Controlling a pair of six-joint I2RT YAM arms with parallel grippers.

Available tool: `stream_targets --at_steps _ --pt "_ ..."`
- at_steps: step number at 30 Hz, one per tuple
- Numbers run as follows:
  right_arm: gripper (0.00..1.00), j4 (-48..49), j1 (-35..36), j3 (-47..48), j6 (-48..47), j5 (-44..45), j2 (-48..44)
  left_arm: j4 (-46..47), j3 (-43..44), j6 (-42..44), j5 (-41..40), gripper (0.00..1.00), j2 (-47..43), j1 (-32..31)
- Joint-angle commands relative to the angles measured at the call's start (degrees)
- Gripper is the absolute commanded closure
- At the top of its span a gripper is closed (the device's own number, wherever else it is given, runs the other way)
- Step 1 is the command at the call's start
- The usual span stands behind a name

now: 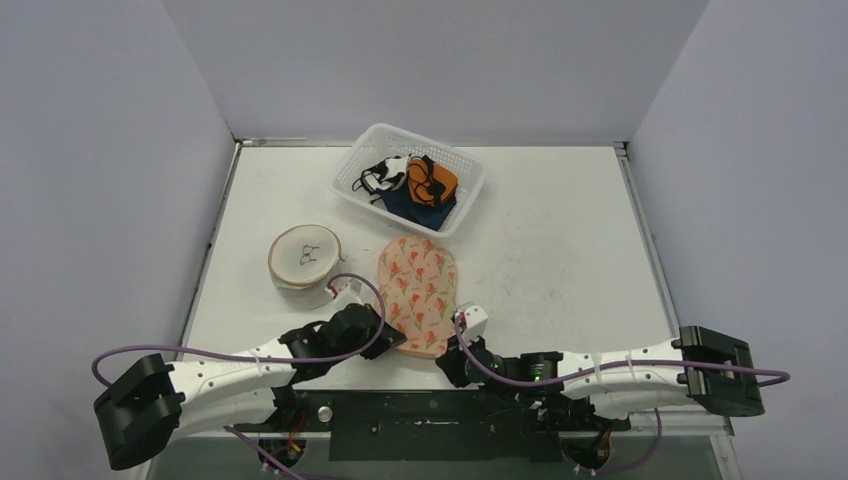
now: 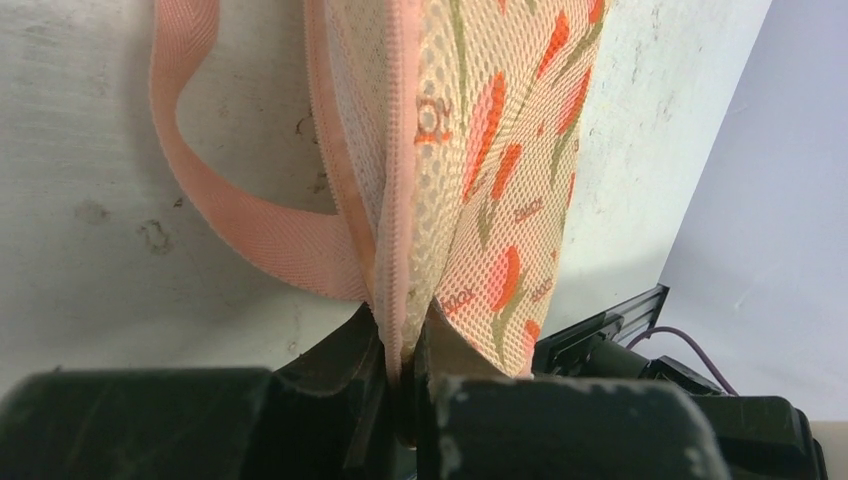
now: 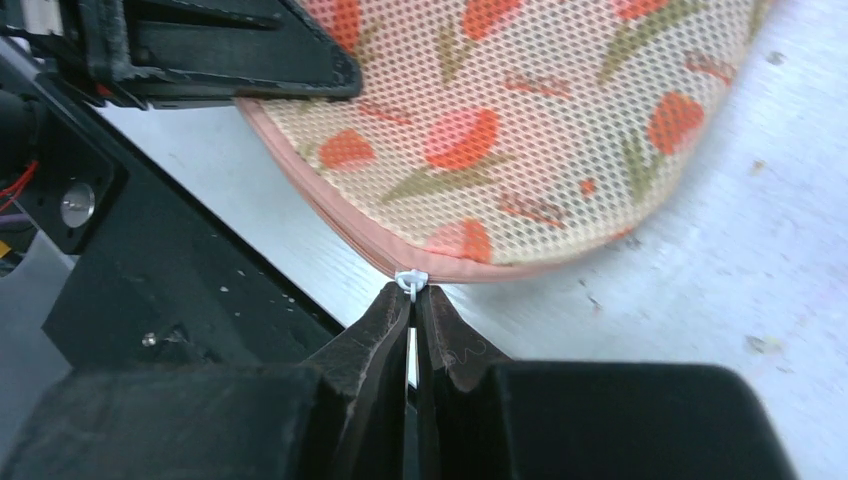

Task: Unzip the laundry bag and remove the bra
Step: Unzip the laundry bag at the center of the board.

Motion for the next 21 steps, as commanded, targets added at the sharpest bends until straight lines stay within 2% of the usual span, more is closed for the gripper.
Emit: stream_targets --at_steps 1,7,14,15,16,19,21 --pt "0.95 -5.0 0.1 -2.4 3.3 5.0 -4.9 3.4 2.8 6.3 1.6 1.00 4.2 2.2" --pt "0.95 -9.3 0.2 -3.9 5.0 7.3 -9.3 8.5 8.4 11.6 8.6 1.00 14.4 4.3" --pt "0.95 -7.5 0.6 -4.8 5.3 6.7 -9.7 10.0 15.3 16.1 13.4 1.00 23.5 6.5" --pt "0.95 -6.7 0.6 -4.6 5.1 6.7 -9.3 9.6 15.9 16.5 13.9 0.95 24.1 6.7" --pt "0.95 -6.3 0.6 -4.3 4.9 6.6 -8.8 9.1 16.1 16.6 14.0 0.85 24.2 6.8" --pt "0.95 -3.1 0.6 -2.6 3.7 6.2 -6.6 7.8 14.3 15.4 13.8 0.42 21.7 6.5" --pt "0.95 -1.3 0.6 -1.2 2.5 5.6 -4.8 6.8 11.8 14.2 13.3 0.23 17.7 6.0"
